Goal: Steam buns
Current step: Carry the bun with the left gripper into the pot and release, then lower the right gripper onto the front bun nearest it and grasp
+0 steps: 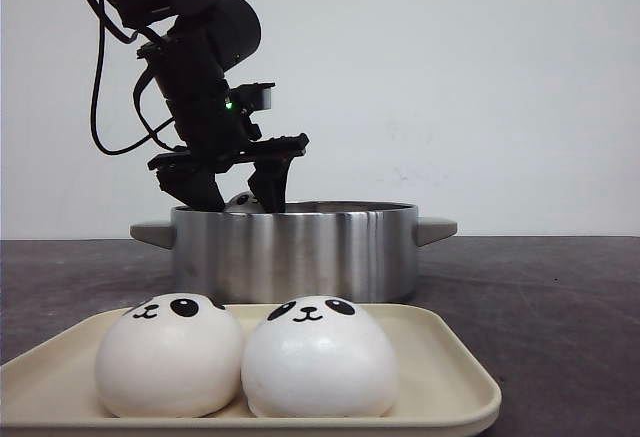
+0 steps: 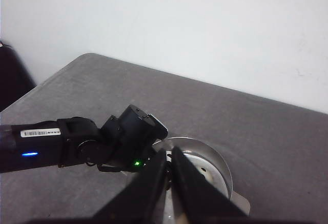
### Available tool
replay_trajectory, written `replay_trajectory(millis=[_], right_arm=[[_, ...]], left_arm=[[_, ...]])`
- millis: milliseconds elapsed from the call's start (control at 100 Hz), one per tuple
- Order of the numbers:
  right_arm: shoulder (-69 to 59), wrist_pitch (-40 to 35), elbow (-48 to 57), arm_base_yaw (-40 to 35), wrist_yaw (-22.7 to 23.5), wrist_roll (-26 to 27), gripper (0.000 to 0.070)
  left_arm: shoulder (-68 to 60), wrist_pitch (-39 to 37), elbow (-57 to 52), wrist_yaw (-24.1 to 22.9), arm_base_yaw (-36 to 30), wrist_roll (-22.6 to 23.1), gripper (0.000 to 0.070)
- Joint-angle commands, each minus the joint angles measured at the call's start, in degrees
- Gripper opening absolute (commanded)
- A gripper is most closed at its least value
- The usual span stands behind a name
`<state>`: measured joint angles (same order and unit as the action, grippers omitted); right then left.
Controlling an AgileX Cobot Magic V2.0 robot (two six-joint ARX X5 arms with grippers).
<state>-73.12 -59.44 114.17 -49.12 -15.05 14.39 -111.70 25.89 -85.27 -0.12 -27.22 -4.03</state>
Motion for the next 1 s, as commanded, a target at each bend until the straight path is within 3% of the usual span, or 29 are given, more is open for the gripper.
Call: replay_trajectory(millis=[0,70,210,400,590,780,990], right_arm=[[-0.6,0.0,1.0,-0.7,0.0,0.6,0.0007],[-0.6,-0.7,1.0,-0.7,0.0,0.6,0.0007],[-0.6,-1.8,1.0,-0.7,0.0,0.6,0.0007],[-0.6,-2.4,1.0,-0.7,0.0,0.6,0.0007],[-0.7,-2.7,-1.6,-0.6,-1.2,-0.3,0.0007],[-0.7,-3.0,-14.3,0.9,-0.5,1.0,0.0007],[-0.7,7.6,-36.2,0.9,9.1,10.4,0.0008]], left_arm=[[-1.1,-0.7,-1.5,-0.1,-0.2,-0.9,0.0448],[-1.1,-0.9,-1.6,-0.1,-0.2,-1.9,0.0455],[-1.1,-1.3,-1.7,-0.1,-0.2,-2.1,0.0563],[-1.1,-0.9,-2.4,-0.1,-0.2,-2.1,0.0562],[1.1,4.4,-6.1,-0.2,-0.2,-3.9,0.0550],[11.7,3.1,-6.3,-0.3,-0.2,-5.5,0.0543],[26.9,7.4,-6.3,0.0,-0.2,-5.5,0.0543]])
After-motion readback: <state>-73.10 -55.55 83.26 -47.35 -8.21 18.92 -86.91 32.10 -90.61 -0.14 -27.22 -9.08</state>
